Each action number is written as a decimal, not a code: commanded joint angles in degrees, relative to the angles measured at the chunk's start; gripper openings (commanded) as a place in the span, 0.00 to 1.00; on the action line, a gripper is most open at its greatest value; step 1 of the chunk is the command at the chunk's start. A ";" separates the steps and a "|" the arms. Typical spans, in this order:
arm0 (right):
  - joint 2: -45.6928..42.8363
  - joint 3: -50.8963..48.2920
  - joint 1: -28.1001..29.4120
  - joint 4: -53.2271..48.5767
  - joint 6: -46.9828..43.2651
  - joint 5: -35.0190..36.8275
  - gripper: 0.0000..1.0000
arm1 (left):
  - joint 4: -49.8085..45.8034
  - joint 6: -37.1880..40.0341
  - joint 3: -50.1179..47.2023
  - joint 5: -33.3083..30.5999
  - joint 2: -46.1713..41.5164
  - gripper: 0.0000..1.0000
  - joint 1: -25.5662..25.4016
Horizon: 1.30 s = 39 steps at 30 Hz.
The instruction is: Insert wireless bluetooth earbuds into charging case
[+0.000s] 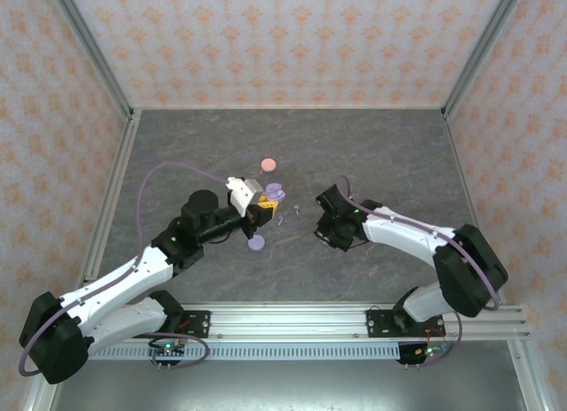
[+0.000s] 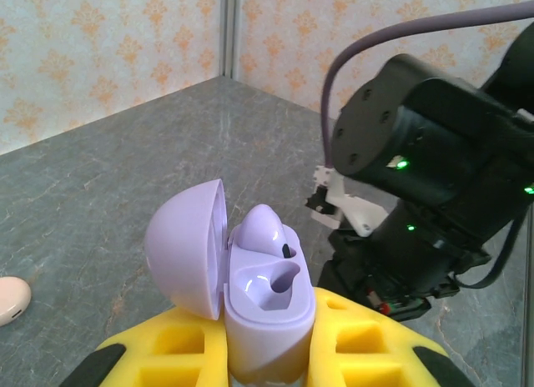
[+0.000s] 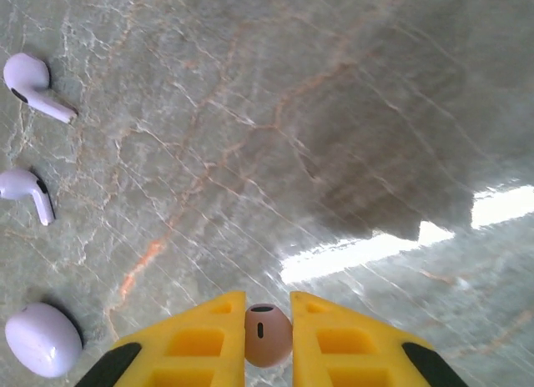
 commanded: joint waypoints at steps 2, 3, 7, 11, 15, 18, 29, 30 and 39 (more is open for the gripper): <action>5.43 1.68 -0.22 -0.63 -0.48 0.89 0.16 | 0.37 -0.03 1.74 -0.68 -1.21 0.00 -0.32; 5.95 1.50 -0.30 -0.23 -0.29 1.21 0.16 | 0.35 -0.11 1.79 -0.63 -1.26 0.00 -0.32; 7.12 1.08 -0.64 0.80 -0.77 1.80 0.17 | 0.26 -0.20 1.71 -0.66 -1.26 0.00 -0.32; 7.23 0.45 -0.66 0.54 -1.22 1.51 0.28 | -0.31 0.04 1.79 -1.06 -1.17 0.00 -0.32; 5.40 -1.27 -0.66 0.30 -2.20 1.20 0.39 | -0.18 -0.03 1.66 -1.05 -1.10 0.00 -0.32; 3.96 -2.44 -0.62 0.31 -3.29 0.16 0.41 | -0.09 -0.08 1.66 -1.04 -1.08 0.00 -0.32; 4.15 -3.33 1.51 4.02 -4.55 -6.25 0.42 | -0.27 -0.10 1.53 -1.22 -1.34 0.00 -0.31; 4.29 -3.32 1.70 4.52 -4.56 -6.78 0.42 | -0.27 -0.06 1.51 -1.25 -1.34 0.00 -0.32; 3.95 -1.07 3.05 3.80 -6.75 -7.65 0.41 | -0.27 -0.06 1.44 -1.27 -1.34 0.00 -0.30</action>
